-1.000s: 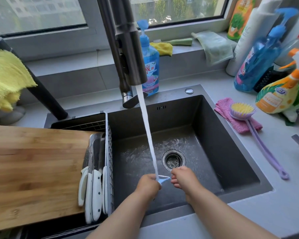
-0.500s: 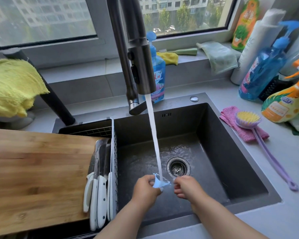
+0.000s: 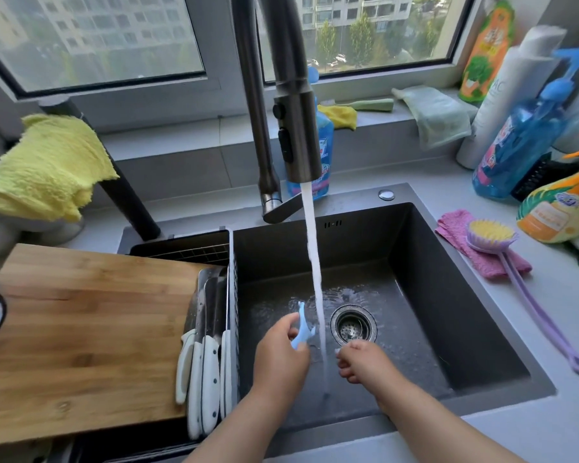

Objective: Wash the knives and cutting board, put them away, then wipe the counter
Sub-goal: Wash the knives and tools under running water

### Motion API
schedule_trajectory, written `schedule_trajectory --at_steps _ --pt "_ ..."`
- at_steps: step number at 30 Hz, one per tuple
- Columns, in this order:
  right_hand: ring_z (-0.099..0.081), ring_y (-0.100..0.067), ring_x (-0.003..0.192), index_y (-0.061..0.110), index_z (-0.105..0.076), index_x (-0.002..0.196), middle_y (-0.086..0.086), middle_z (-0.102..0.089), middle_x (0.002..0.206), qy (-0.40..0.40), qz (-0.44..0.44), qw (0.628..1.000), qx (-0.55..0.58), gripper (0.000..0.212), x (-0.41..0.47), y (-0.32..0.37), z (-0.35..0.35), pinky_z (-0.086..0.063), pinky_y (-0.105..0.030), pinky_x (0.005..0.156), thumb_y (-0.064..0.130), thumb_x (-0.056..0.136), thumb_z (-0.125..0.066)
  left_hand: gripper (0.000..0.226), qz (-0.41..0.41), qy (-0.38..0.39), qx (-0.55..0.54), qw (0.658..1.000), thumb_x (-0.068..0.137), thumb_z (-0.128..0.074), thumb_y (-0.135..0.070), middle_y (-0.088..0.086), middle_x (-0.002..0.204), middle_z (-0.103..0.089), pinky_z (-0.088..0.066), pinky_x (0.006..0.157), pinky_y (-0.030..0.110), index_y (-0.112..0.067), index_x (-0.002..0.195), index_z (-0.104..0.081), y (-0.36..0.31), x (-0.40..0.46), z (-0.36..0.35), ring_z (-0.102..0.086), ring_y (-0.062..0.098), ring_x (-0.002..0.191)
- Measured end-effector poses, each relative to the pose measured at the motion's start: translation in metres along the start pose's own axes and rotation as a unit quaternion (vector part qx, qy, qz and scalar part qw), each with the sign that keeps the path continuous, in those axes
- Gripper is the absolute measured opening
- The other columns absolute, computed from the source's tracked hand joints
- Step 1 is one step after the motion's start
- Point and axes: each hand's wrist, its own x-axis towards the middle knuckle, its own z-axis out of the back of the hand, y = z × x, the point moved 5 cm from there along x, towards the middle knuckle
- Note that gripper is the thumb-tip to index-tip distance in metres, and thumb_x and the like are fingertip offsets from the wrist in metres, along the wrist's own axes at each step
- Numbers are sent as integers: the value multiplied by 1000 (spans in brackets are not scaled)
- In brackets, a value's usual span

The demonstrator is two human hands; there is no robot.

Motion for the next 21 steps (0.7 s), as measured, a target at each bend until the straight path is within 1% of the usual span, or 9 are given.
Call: schedule_trajectory --at_steps 6,7,10,11,13,14,17,19,21 --pt "-37 -9 41 18 -44 59 3 -43 48 9 22 999 -38 32 0 0 -3 -26 -19 41 7 87 -54 27 12 20 -6 1000 82 -67 -15 -11 92 -68 -55 76 25 -23 108 -69 2 -1 -1 -64 4 86" --pt "-39 -10 41 18 -45 58 2 -44 49 3 25 999 -40 32 0 0 -3 -27 -19 42 6 87 -54 27 15 30 -16 999 82 -67 -14 -10 91 -69 -56 74 24 -21 108 -69 2 -1 -4 -64 5 84" --pt "-40 -13 43 17 -47 54 -3 -46 51 -17 24 998 -48 33 0 0 -1 -28 -21 44 4 84 -54 20 68 56 -64 994 83 -67 -6 -1 88 -68 -53 55 16 -15 102 -67 2 -3 -11 -64 9 73" --pt "-39 -15 43 19 -47 51 -5 -46 51 -22 19 998 -54 34 0 -1 0 -26 -22 46 5 81 -54 17 87 59 -62 992 83 -67 -4 5 89 -69 -55 55 20 -16 96 -67 5 -3 -12 -65 13 72" --pt "-38 -16 45 18 -46 41 -5 -45 50 -36 3 997 -67 33 1 -5 2 -23 -25 49 14 72 -54 17 110 64 -49 991 82 -67 -4 15 90 -71 -60 61 34 -20 77 -63 7 -4 -14 -66 22 69" --pt "-38 -17 46 18 -47 38 -4 -45 48 -42 -6 996 -76 29 2 -8 4 -24 -26 50 19 66 -53 19 110 64 -43 991 81 -67 -5 15 90 -70 -60 62 35 -22 75 -61 7 -4 -14 -65 21 67" --pt "-42 -20 52 21 -49 39 -2 -46 46 -54 -9 994 -94 19 7 -15 7 -29 -33 56 25 58 -49 23 75 44 13 996 81 -68 -11 0 98 -68 -49 62 17 -24 100 -65 7 -3 -9 -63 10 78" --pt "-42 -21 54 22 -50 39 -3 -47 48 -57 -11 995 -87 19 8 -14 7 -28 -33 57 23 57 -49 23 49 68 76 994 75 -61 -11 -7 90 -66 -42 63 19 -26 92 -65 7 -5 -10 -58 13 78" --pt "-40 -20 55 21 -50 38 -3 -46 48 -56 -10 995 -81 20 7 -13 6 -26 -31 55 20 58 -48 19 34 94 145 984 72 -54 -12 -8 83 -62 -38 63 23 -26 82 -61 9 -10 -12 -53 16 74"
